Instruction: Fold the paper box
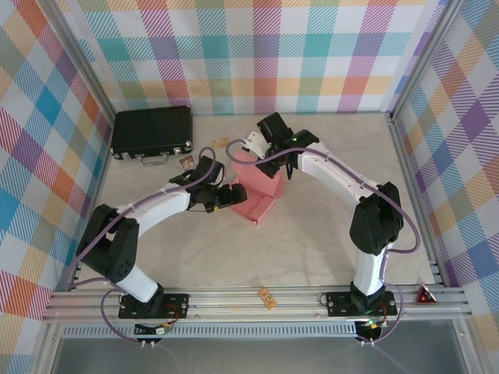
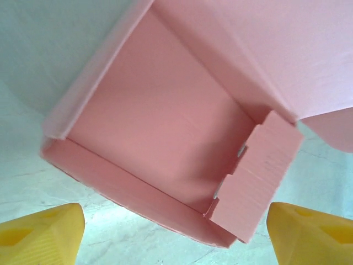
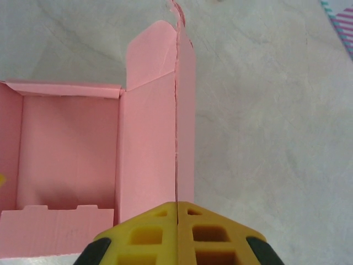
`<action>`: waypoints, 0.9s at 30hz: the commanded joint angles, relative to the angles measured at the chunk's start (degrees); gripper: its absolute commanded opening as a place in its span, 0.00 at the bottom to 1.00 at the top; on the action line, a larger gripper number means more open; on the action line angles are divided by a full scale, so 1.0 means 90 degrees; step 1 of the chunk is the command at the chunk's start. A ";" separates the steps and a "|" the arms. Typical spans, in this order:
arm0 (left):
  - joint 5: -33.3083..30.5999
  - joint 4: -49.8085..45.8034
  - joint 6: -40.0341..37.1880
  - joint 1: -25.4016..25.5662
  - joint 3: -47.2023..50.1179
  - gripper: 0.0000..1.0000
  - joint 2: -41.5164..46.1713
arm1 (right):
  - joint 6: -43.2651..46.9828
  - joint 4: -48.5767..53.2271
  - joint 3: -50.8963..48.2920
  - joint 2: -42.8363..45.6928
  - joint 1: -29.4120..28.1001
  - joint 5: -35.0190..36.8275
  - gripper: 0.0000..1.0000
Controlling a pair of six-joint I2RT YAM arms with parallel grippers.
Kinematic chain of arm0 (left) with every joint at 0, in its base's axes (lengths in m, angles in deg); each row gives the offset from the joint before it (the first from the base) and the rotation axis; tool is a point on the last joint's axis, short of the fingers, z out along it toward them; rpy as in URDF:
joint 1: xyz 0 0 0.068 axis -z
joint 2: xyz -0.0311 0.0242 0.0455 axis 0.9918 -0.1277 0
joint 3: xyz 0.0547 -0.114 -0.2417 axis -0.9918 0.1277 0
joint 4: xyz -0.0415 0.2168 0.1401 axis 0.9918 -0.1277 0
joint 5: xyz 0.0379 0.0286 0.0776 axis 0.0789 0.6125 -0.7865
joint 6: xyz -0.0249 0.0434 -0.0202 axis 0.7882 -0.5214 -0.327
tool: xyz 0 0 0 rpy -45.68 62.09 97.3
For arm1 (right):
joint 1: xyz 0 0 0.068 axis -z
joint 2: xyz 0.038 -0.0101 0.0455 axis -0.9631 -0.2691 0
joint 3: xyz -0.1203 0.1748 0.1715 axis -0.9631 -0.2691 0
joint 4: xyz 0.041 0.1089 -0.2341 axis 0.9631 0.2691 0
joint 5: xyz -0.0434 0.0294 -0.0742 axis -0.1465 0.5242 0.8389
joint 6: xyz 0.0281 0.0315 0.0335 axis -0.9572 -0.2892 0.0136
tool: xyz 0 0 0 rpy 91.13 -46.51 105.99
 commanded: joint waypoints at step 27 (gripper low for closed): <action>0.1361 0.0367 -0.1005 -0.0906 -0.0338 0.60 -0.1066 | 0.1260 -0.0977 -0.0197 -0.0176 -0.0095 -0.0720 0.03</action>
